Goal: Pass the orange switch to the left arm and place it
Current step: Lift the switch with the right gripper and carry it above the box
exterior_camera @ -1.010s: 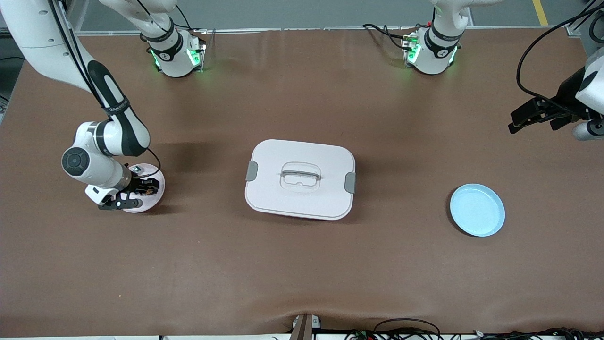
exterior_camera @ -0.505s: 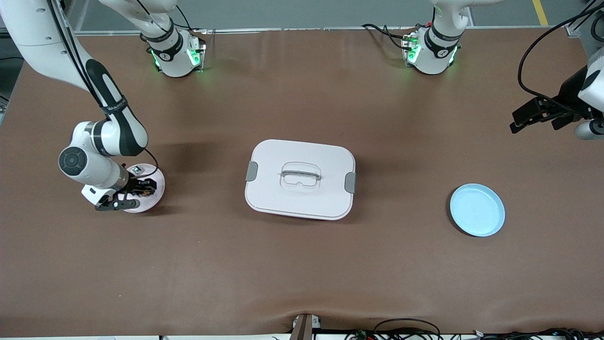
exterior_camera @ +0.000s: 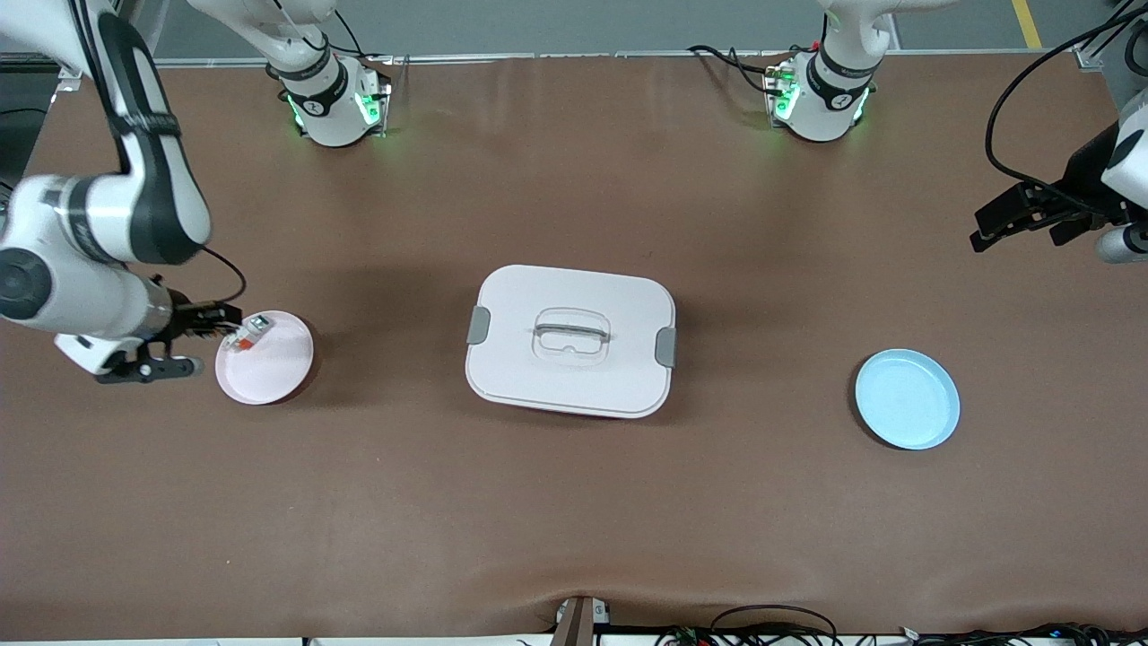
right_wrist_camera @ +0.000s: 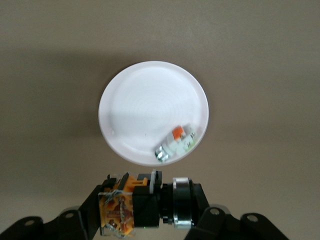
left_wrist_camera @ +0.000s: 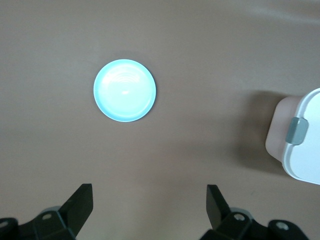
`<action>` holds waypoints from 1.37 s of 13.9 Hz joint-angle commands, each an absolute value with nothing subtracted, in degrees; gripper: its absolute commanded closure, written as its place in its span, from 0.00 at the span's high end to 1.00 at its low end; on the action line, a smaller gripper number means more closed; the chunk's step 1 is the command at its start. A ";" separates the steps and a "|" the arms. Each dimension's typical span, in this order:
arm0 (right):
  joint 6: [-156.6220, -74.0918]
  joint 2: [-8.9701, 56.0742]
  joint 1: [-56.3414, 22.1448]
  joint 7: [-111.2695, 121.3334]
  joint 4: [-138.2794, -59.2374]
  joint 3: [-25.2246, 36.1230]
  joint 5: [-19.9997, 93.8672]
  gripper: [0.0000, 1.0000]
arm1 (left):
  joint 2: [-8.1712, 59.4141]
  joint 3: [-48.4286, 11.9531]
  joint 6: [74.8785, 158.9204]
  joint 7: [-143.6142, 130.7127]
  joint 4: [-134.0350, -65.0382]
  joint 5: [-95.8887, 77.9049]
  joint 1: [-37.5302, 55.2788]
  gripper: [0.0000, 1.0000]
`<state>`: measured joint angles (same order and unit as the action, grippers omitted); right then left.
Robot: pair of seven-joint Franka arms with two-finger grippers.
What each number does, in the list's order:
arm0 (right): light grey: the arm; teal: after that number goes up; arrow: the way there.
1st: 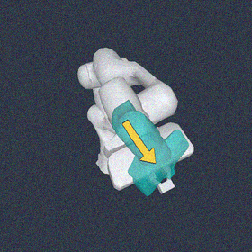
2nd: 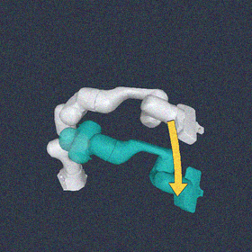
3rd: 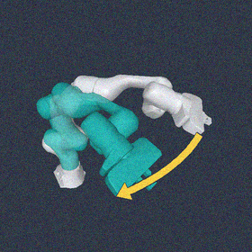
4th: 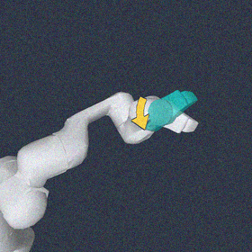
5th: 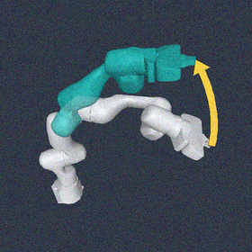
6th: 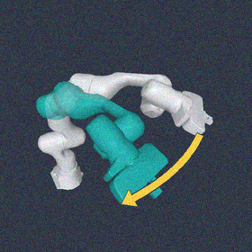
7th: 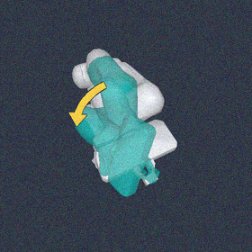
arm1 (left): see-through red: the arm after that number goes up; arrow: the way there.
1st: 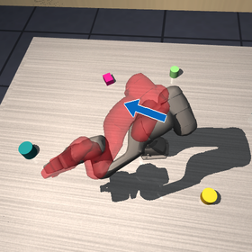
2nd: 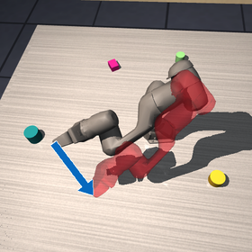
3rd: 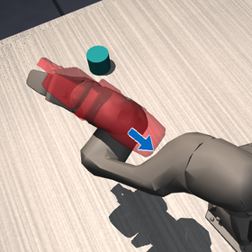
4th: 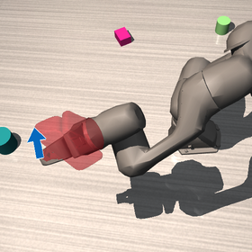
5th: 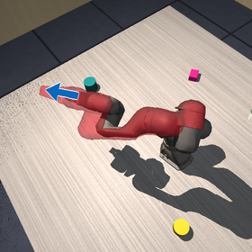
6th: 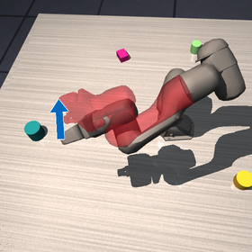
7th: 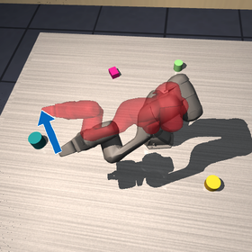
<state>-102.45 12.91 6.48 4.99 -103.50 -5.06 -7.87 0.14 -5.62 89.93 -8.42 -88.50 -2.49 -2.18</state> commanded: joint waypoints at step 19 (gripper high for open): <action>-85.85 17.22 -16.96 -67.91 -71.28 -5.27 41.28 0.12 | 0.35 -9.66 90.79 -7.91 -89.38 -17.49 -1.76 1.00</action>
<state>-83.90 14.89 -16.40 -62.26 -73.33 -5.95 35.89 0.64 -8.42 90.33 -8.36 -88.89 -16.68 -1.58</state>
